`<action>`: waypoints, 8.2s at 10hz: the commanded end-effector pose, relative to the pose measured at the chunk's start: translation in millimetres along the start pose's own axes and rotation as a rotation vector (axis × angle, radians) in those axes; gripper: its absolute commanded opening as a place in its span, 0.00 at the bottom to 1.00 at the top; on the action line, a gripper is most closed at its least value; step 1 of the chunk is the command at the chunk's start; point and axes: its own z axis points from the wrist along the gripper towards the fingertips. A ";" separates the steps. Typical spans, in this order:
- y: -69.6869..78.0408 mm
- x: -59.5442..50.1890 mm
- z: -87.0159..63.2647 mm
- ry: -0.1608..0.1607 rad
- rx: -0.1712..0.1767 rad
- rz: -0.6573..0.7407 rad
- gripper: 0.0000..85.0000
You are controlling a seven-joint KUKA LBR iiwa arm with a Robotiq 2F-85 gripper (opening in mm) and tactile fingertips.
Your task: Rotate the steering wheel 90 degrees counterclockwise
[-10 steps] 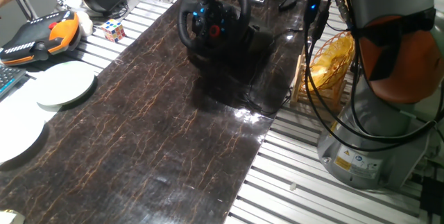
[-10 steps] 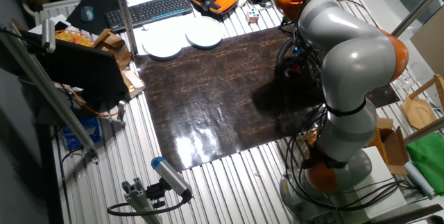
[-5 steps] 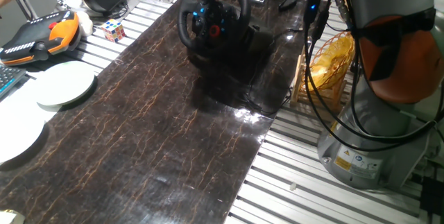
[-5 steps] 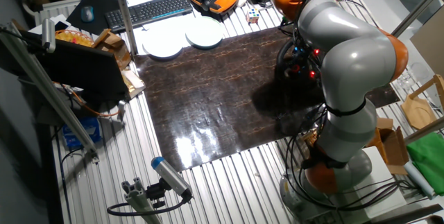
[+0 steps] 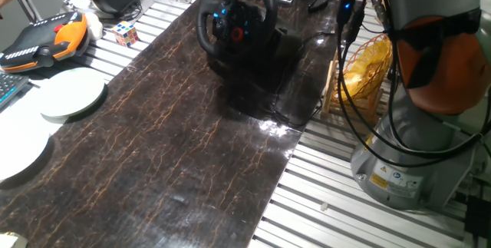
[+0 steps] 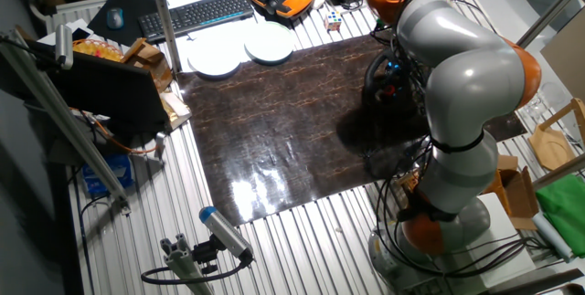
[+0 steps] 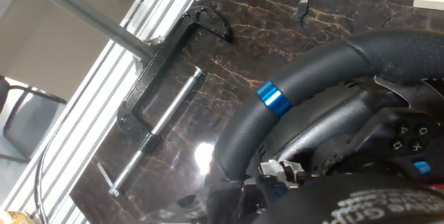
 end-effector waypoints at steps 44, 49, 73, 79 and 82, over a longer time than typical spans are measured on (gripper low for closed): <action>35.1 7.0 10.6 0.025 -0.063 0.239 0.53; 35.1 11.8 22.1 0.040 -0.029 0.238 0.54; 33.7 9.9 37.5 0.110 0.036 0.046 0.08; 32.2 22.9 34.7 0.135 0.066 -0.030 0.01; 34.4 25.4 35.5 0.153 0.070 -0.074 0.01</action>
